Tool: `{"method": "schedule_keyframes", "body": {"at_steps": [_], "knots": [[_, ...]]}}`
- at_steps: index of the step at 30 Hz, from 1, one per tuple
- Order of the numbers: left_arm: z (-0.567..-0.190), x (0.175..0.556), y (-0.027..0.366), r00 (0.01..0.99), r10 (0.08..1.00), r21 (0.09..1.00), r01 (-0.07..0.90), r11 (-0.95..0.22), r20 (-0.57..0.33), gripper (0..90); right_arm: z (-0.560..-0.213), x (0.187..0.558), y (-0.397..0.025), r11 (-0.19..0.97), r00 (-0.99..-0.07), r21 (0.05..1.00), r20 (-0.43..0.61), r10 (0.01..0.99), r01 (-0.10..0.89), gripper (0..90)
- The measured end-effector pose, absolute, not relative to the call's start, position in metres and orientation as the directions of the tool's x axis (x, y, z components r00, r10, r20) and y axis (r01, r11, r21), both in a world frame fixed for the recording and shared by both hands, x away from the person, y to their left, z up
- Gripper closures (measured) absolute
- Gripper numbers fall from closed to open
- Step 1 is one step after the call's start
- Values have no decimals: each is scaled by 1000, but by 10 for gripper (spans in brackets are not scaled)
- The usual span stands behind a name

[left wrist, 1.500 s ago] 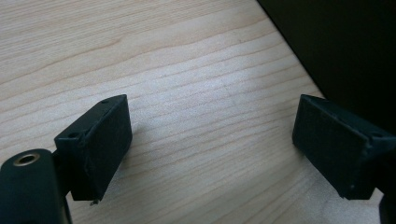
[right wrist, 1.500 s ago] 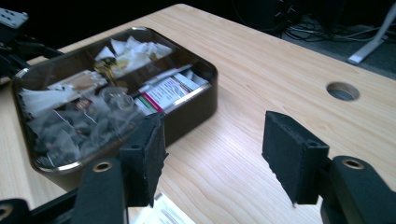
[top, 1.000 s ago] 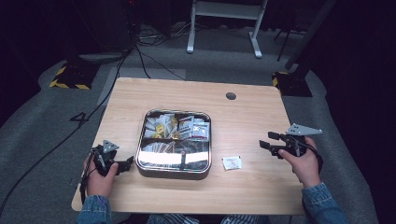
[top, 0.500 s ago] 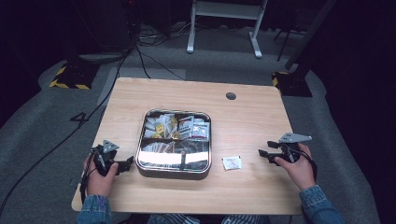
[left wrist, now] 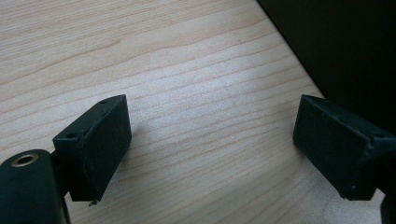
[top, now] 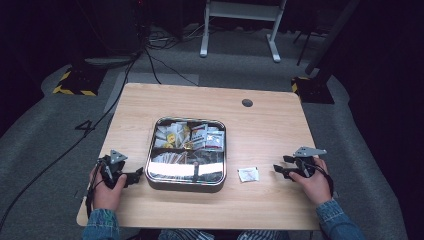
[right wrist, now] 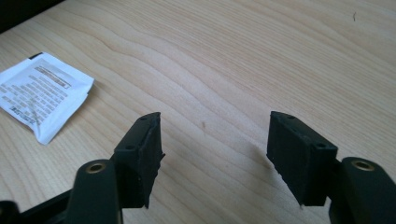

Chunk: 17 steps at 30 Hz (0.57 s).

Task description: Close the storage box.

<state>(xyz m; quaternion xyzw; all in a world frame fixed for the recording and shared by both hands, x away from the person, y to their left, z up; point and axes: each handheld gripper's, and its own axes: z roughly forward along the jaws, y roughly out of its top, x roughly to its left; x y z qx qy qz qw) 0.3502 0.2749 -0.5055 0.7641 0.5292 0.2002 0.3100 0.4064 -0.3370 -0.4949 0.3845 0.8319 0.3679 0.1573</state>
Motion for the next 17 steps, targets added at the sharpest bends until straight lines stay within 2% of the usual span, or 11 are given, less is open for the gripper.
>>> {"method": "schedule_keyframes", "body": {"at_steps": [4,9,17], "knots": [[-505,350,275,360,933,685,685,-248,-22,119,-499,407,-337,444,-652,728,6,758,523,298],[-505,350,275,360,933,685,685,-248,-22,119,-505,408,-335,439,-642,735,-8,767,516,140],[-505,351,275,362,932,684,686,-249,-23,115,-505,410,-334,445,-647,731,-6,762,518,107]]}}
